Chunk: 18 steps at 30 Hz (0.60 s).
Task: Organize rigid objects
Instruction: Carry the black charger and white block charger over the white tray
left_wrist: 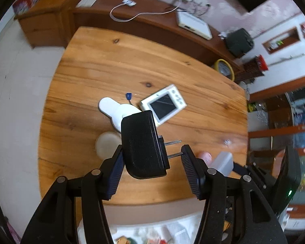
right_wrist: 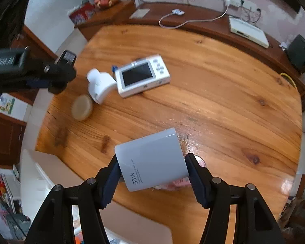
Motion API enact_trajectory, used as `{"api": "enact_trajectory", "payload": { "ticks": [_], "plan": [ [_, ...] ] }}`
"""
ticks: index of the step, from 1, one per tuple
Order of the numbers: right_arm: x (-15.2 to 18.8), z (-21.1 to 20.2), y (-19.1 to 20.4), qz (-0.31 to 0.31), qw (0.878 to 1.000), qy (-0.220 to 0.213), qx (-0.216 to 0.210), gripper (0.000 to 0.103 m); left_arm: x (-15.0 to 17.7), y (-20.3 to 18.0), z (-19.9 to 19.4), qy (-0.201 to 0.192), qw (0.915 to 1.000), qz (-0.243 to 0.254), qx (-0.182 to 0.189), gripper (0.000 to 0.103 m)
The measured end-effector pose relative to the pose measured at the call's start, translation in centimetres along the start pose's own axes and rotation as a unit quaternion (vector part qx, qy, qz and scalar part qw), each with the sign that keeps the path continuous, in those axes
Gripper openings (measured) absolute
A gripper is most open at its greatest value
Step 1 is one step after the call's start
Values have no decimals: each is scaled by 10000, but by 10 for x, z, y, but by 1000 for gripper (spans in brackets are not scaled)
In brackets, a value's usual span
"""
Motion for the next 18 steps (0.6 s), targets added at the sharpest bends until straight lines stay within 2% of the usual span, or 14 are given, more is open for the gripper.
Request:
{"api": "enact_trajectory", "payload": {
  "ticks": [6,10,14,18],
  "plan": [
    [15,-63,16,265,9978,-585,-130,63,31,-21,-56,-242,9979,547,251,59],
    [41,-105,35,405,9945,-946,-189,63,64,-35,-89,-326,9933,1016,436,59],
    [71,-133,54,534,9915,-1152,-266,63,96,-45,-107,-313,9873,1469,526,59],
    [103,-145,76,617,9903,-1206,-315,63,127,-49,-110,-218,9809,1862,512,59]
  ]
}}
Point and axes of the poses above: each gripper's, at about its wrist camera, not at the fingertips, and z roughly the way its jaws point, y to its left, x to its underside, the point moved 3 cm from there along z, roughly the way its jaws point, and after that the axes turned 1 degree about -x, right-handed, at the moved point
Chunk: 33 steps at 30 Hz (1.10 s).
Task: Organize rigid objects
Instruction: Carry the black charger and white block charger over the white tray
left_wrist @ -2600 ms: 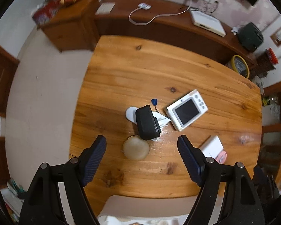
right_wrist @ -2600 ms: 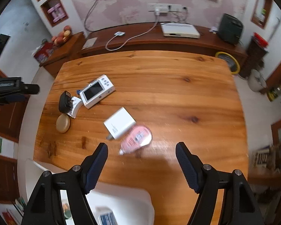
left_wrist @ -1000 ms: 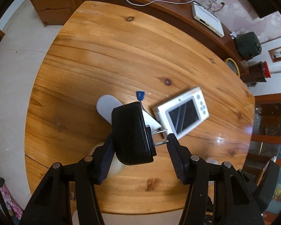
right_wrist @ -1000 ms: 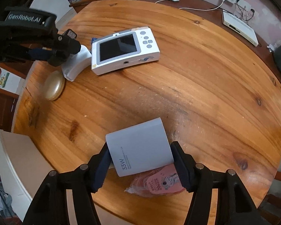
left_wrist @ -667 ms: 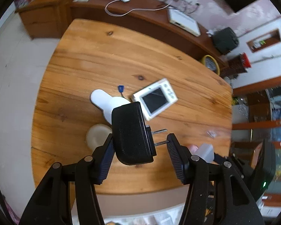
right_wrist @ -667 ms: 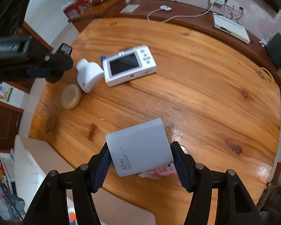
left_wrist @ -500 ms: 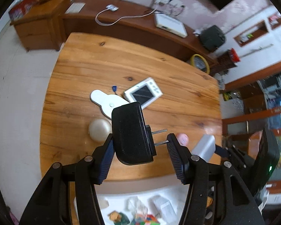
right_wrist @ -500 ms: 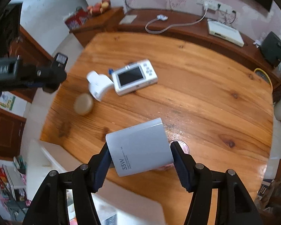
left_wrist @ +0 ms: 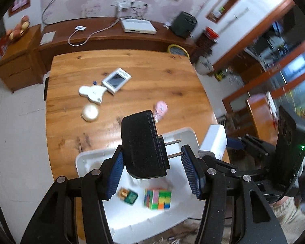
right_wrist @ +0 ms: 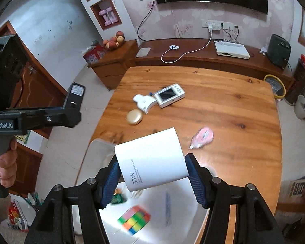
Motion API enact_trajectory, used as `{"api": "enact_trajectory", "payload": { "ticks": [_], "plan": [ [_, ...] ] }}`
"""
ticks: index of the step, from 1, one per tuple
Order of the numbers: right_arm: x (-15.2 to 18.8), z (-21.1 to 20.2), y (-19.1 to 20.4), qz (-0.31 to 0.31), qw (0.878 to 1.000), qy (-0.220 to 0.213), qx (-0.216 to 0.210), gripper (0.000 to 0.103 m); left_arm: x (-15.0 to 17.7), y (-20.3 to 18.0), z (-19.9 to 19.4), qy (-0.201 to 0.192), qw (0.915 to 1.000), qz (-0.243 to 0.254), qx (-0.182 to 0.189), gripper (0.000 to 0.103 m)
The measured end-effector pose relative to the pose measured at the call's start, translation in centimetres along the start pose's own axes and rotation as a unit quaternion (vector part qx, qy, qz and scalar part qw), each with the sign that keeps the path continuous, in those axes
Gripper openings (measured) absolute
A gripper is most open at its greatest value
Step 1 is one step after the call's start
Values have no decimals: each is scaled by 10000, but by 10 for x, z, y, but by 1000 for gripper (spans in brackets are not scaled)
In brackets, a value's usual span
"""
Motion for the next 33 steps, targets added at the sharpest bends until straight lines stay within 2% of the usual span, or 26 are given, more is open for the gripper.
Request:
{"api": "enact_trajectory", "payload": {
  "ticks": [9,14,23,33],
  "plan": [
    [74,9,19,270,9985,417,216,63,57,-15,26,406,9975,564,-146,59],
    [101,21,16,461,9960,678,368,63,77,-11,47,642,9957,611,-267,59],
    [119,37,4,658,9918,850,686,63,99,3,82,1024,9891,737,-756,59],
    [125,62,-6,696,9845,1084,1193,63,111,15,106,1285,9828,763,-1086,59]
  ]
}}
Point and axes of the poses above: each gripper's, at about its wrist camera, not at the fingertips, and z roughly the way its jaws point, y to its left, x to its underside, the point moved 3 cm from there along z, roughly the way its jaws point, and after that the axes turned 1 degree about -x, right-handed, at the moved point
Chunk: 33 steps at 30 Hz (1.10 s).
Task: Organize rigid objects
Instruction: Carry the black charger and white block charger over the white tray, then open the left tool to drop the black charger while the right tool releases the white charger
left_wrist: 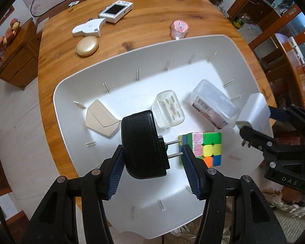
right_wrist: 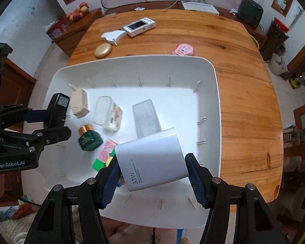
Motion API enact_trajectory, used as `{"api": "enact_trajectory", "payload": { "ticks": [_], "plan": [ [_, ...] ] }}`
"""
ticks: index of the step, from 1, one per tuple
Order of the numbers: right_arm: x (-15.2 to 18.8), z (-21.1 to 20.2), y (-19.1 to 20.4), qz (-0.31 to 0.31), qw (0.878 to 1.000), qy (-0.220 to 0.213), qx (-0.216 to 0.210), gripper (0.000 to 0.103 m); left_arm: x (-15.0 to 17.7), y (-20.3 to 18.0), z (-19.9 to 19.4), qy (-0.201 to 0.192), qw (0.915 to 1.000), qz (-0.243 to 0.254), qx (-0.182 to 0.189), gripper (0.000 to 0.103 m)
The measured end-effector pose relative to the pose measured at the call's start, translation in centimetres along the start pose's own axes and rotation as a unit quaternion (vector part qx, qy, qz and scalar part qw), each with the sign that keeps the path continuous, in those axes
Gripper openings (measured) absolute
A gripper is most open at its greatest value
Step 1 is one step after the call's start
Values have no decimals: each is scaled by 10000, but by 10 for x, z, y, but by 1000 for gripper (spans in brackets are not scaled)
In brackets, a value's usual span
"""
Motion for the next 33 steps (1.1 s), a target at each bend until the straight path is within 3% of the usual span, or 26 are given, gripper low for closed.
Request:
{"api": "enact_trajectory", "payload": {
  "ticks": [15,17,20,29,33],
  "plan": [
    [5,20,8,-190,9986,302,385,64,6,5,24,346,9992,5,-199,59],
    [4,17,9,-202,9988,230,393,65,6,5,26,366,9990,7,-250,59],
    [2,9,12,-279,9983,54,510,75,5,6,28,379,9987,10,-336,60],
    [2,1,19,-416,9976,-75,553,76,6,3,28,353,9981,36,-496,60],
    [3,-2,18,-370,9978,-114,547,76,3,0,21,259,9977,29,-632,76]
  ]
}}
Point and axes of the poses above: each gripper's, at about its wrist camera, not at the fingertips, and z roughly the way its jaws point, y to its left, x to its underside, the point moved 3 cm from there along z, roughly the way its jaws point, and after that the axes turned 1 degree about -x, right-handed, at the moved point
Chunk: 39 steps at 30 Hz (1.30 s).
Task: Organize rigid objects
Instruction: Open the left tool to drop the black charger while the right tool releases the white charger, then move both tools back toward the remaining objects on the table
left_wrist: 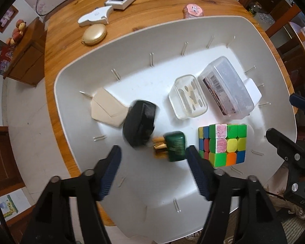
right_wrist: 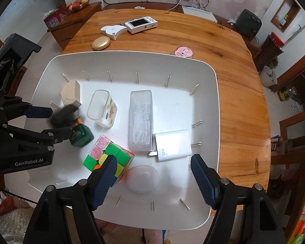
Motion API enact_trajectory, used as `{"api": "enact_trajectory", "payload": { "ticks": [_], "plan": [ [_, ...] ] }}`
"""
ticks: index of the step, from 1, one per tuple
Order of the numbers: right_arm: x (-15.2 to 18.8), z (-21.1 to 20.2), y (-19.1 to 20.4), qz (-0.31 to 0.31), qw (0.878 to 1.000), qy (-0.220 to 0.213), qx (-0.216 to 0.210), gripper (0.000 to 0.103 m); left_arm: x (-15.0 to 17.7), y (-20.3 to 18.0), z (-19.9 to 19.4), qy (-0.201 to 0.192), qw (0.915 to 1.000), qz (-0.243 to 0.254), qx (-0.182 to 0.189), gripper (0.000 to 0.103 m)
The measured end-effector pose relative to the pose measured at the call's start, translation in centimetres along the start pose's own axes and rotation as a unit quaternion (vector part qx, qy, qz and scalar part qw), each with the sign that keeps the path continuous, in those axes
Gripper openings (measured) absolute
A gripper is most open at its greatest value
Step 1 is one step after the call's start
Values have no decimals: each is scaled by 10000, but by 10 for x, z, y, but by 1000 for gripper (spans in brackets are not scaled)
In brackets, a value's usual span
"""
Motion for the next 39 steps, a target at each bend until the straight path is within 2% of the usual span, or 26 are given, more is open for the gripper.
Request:
{"api": "enact_trajectory", "payload": {
  "ticks": [9,26,39],
  "plan": [
    [4,-8,0,9,10000,-83,16,76,2,0,-22,-219,9997,-110,-39,80],
    [5,-32,6,120,9992,-322,178,76,1,17,-87,-971,9952,-78,27,80],
    [1,-58,-7,691,9948,-684,308,76,-28,42,-138,-1678,9857,-30,-141,80]
  ]
}}
Point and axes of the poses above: each gripper's, at about its wrist camera, not at the fingertips, and z roughly the way its jaws point, y to its left, x to its underside, the point moved 3 cm from there along z, roughly the way its jaws point, and after that the axes turned 1 degree about -x, right-handed, at the moved point
